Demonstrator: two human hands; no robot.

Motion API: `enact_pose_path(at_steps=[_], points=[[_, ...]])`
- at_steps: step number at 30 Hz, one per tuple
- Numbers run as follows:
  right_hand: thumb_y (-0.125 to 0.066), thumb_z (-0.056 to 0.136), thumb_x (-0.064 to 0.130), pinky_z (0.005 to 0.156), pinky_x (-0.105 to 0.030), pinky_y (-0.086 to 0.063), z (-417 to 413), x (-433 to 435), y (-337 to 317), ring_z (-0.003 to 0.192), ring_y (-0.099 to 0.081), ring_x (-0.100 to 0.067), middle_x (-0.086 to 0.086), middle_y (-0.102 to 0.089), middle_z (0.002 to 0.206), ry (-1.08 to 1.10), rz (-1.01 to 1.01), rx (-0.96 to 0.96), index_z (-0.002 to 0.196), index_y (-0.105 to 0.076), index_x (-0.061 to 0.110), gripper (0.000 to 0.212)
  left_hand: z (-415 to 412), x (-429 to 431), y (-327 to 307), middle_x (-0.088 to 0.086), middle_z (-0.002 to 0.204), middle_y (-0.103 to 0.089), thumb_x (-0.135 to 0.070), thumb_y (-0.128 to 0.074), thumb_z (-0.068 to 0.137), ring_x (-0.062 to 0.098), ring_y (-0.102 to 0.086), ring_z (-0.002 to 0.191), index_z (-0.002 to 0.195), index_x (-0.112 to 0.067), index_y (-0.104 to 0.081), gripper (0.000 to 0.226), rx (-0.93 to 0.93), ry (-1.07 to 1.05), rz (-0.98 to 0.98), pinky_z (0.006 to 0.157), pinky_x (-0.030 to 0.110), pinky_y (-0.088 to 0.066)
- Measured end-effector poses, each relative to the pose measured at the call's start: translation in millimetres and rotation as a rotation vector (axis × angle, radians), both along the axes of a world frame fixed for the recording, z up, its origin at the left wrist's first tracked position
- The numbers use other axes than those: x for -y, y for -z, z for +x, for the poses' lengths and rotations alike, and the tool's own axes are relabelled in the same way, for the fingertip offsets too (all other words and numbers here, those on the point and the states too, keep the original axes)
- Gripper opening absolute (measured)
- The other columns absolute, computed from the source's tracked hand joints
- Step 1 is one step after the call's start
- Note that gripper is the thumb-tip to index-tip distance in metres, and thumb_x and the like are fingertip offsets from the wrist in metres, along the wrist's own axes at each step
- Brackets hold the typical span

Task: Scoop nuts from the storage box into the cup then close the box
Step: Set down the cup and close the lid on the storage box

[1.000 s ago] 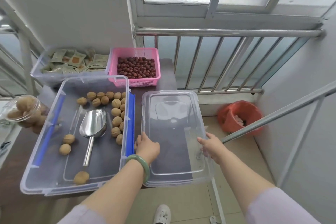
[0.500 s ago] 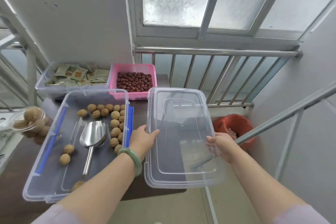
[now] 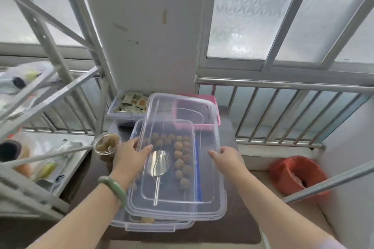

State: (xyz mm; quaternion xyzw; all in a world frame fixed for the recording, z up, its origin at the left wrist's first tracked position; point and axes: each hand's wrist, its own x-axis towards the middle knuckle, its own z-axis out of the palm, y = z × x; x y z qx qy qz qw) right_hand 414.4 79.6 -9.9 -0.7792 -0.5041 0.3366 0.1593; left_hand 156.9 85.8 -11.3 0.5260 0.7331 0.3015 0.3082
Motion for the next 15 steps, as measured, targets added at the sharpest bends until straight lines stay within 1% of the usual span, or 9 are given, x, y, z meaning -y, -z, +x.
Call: enact_pose_path(at_steps=[1,2,3,5,7,10,12,13,15], points=[[-0.055,0.091,0.039,0.079,-0.034,-0.049,-12.3,-0.2,3.6,0.092,-0.062,-0.029,-0.010,-0.067,0.091,-0.015,0.007,0.011,0.093,-0.064,0.009,0.032,-12.0,1.8,2.6,0.008,0.109,-0.068,-0.037,-0.068,0.081,0.026,-0.062,0.102,0.119,-0.011,-0.063,0.046,0.011,0.000,-0.015,0.092,0.042,-0.050],[-0.056,0.090,0.038,0.085,-0.033,-0.048,-22.5,-0.4,8.2,0.101,-0.063,-0.029,-0.011,-0.069,0.104,-0.016,0.009,0.018,0.107,-0.065,0.005,0.038,-21.4,4.1,5.1,0.008,0.109,-0.068,-0.034,-0.068,0.083,0.026,-0.062,0.102,0.118,-0.011,-0.064,0.042,0.012,-0.004,-0.039,0.091,0.040,-0.049],[-0.056,0.090,0.038,0.089,-0.032,-0.048,-32.2,-0.3,11.4,0.107,-0.062,-0.029,-0.012,-0.068,0.112,-0.015,0.006,0.027,0.116,-0.062,0.003,0.043,-29.8,5.6,8.5,0.007,0.107,-0.068,-0.032,-0.068,0.084,0.026,-0.062,0.100,0.115,-0.013,-0.065,0.036,0.014,-0.006,-0.057,0.088,0.038,-0.049],[-0.055,0.091,0.036,0.091,-0.032,-0.046,-46.5,-0.8,17.3,0.114,-0.059,-0.030,-0.013,-0.065,0.122,-0.002,-0.018,0.047,0.121,-0.060,0.001,0.047,-44.0,6.0,18.4,0.006,0.103,-0.070,-0.030,-0.068,0.084,0.027,-0.063,0.095,0.107,-0.016,-0.068,0.027,0.039,-0.021,-0.101,0.086,0.038,-0.050],[-0.055,0.090,0.036,0.088,-0.032,-0.046,-55.8,-2.5,21.6,0.115,-0.059,-0.030,-0.013,-0.066,0.122,0.005,-0.043,0.071,0.119,-0.062,0.003,0.044,-53.6,4.6,26.8,0.007,0.102,-0.071,-0.030,-0.068,0.083,0.028,-0.065,0.095,0.104,-0.015,-0.070,0.026,0.066,-0.020,-0.149,0.088,0.040,-0.052],[-0.057,0.087,0.035,0.071,-0.026,-0.040,-63.9,-7.5,29.0,0.102,-0.064,-0.029,-0.009,-0.071,0.110,0.017,-0.058,0.091,0.106,-0.068,0.010,0.033,-61.7,-1.4,40.8,0.009,0.101,-0.071,-0.030,-0.066,0.083,0.029,-0.066,0.094,0.102,-0.015,-0.070,0.024,0.082,-0.002,-0.205,0.089,0.041,-0.052],[-0.056,0.086,0.036,0.068,-0.026,-0.038,-68.1,-10.1,34.3,0.089,-0.061,-0.027,-0.009,-0.071,0.105,0.026,-0.081,0.093,0.100,-0.069,0.011,0.032,-63.5,-3.8,44.1,0.010,0.101,-0.071,-0.029,-0.065,0.084,0.030,-0.065,0.094,0.102,-0.015,-0.070,0.023,0.066,0.007,-0.219,0.086,0.037,-0.052],[-0.056,0.085,0.037,0.067,-0.026,-0.039,-70.0,-11.1,37.6,0.087,-0.060,-0.026,-0.009,-0.071,0.104,0.031,-0.088,0.093,0.098,-0.069,0.010,0.032,-64.9,-5.0,45.2,0.009,0.101,-0.071,-0.029,-0.064,0.085,0.030,-0.064,0.094,0.102,-0.015,-0.069,0.023,0.057,0.013,-0.217,0.085,0.036,-0.051],[-0.056,0.084,0.038,0.066,-0.027,-0.040,-73.5,-12.5,42.4,0.091,-0.062,-0.028,-0.010,-0.070,0.102,0.031,-0.095,0.108,0.096,-0.068,0.008,0.035,-68.1,-6.5,48.5,0.010,0.103,-0.070,-0.028,-0.064,0.086,0.032,-0.063,0.096,0.104,-0.014,-0.068,0.023,0.052,0.023,-0.224,0.085,0.036,-0.050]])
